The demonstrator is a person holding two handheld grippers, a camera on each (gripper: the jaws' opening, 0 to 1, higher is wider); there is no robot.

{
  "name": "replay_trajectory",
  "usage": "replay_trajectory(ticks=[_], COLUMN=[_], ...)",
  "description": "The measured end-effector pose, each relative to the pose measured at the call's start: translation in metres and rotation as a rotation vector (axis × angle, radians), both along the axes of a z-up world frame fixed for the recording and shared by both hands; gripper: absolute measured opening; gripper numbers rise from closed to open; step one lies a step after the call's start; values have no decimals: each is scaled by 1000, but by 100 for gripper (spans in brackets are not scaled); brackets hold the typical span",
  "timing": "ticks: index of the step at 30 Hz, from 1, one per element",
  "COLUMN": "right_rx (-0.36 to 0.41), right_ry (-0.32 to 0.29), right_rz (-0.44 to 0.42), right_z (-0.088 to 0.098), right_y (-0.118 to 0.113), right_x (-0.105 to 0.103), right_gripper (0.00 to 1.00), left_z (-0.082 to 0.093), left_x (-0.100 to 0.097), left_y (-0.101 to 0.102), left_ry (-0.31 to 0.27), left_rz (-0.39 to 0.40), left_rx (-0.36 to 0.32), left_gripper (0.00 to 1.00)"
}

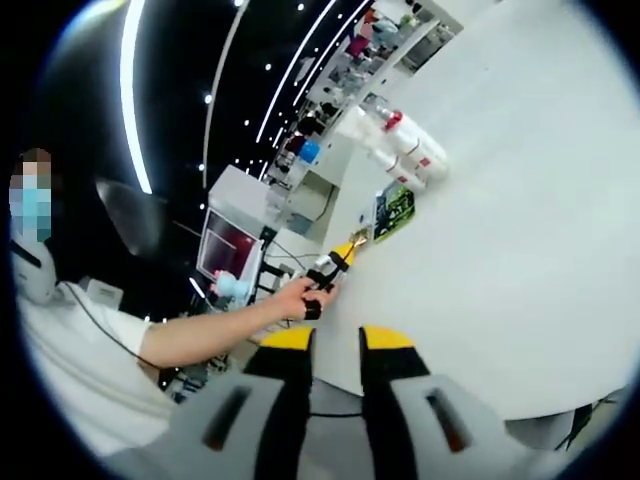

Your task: Arrange the skincare products in the storage area until every visible bottle or jar stands upright without overlapping.

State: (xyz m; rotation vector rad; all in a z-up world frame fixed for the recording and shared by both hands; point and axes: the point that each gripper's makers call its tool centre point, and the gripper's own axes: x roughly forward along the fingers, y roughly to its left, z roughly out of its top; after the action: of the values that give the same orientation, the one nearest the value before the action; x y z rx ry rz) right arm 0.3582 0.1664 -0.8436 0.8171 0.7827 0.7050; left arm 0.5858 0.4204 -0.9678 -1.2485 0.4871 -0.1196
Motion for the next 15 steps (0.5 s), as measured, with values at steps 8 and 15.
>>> replay_trajectory(ticks=[8, 15], right_rx=[0, 0], right_ry=[-6, -17], right_rz=[3, 1], right_z=[1, 3], right_y=[1, 0], right_x=[-1, -1], right_gripper=[19, 19], left_z=[-1, 2], left_x=[0, 3], left_y=[-2, 2], left_ry=[10, 8], left_rz=[-21, -9], left_rx=[25, 38], left_gripper=[3, 10])
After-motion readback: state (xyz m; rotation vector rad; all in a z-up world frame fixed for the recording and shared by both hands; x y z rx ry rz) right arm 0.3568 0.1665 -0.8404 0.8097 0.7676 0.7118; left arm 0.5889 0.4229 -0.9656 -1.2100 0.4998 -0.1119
